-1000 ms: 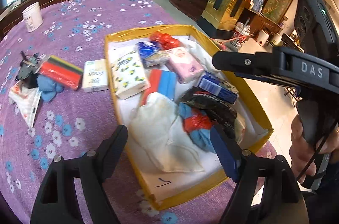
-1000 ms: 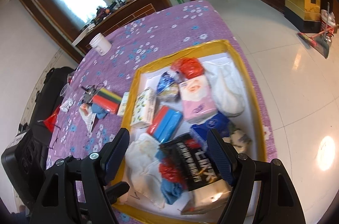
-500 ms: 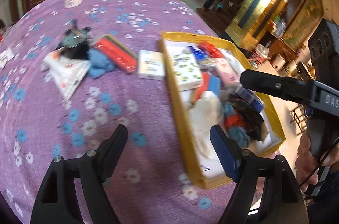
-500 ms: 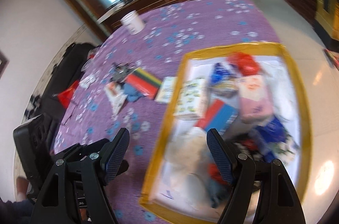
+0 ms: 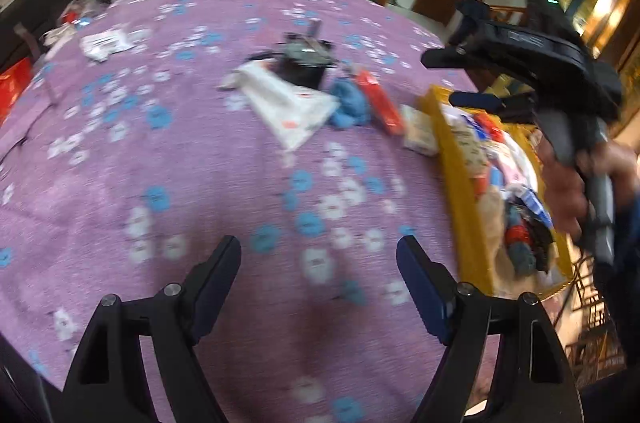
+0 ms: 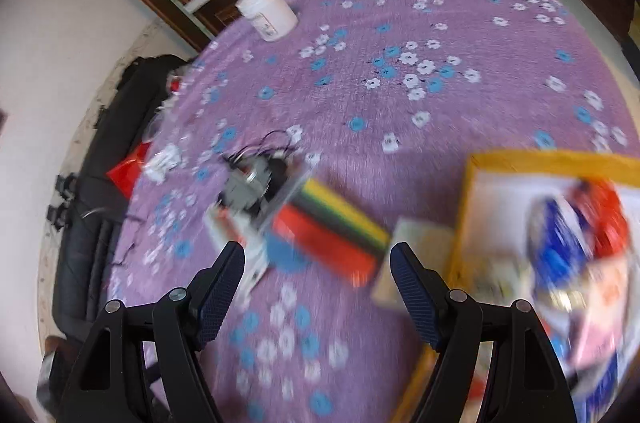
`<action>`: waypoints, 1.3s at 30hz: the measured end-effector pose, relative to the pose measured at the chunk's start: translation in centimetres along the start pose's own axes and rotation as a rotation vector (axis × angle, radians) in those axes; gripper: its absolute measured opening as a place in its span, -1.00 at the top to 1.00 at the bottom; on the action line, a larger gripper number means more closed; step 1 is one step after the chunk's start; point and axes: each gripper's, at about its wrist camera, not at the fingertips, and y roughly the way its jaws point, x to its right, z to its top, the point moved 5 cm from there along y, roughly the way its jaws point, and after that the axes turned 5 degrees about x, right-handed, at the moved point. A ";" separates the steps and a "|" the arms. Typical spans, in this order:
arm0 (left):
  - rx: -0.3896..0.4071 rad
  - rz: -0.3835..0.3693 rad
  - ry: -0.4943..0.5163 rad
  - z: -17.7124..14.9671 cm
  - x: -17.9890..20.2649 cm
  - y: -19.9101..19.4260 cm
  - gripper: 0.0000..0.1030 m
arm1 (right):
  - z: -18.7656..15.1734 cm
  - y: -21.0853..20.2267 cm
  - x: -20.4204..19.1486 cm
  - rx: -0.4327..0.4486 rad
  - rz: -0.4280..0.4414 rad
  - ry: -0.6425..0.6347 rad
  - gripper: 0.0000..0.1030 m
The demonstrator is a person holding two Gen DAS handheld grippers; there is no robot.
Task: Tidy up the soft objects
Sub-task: 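Withdraw both open tools from the tray back toward the pile, then grasp the bagged striped clay sticks with right tool while left tool grasps white red-printed bag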
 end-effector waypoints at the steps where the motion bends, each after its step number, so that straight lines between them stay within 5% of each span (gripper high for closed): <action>1: 0.000 0.011 -0.010 -0.1 -0.8 -0.2 -0.54 | 0.8 1.1 -0.1 -0.009 -0.001 0.008 -0.54; 9: -0.013 0.081 -0.092 -0.7 -6.7 -1.0 -0.54 | 2.0 7.1 0.6 -0.089 0.007 0.049 -0.54; 17: -0.018 0.045 -0.096 0.9 -7.9 0.0 -0.54 | -8.2 3.3 -5.7 -0.269 0.275 0.104 -0.56; 23: -0.039 0.007 -0.070 2.0 -7.7 1.5 -0.54 | -9.2 0.4 -6.3 -0.167 0.115 -0.112 -0.59; 29: -0.060 -0.013 -0.045 2.3 -7.8 2.1 -0.54 | -10.4 0.4 -8.9 -0.171 0.088 -0.448 -0.60; 34: -0.063 -0.011 -0.042 2.2 -8.4 1.7 -0.54 | -11.5 2.6 -10.9 -0.308 0.075 -0.776 -0.66; 39: -0.061 -0.002 -0.040 1.6 -9.0 0.8 -0.54 | -12.1 5.5 -11.0 -0.454 0.056 -0.933 -0.67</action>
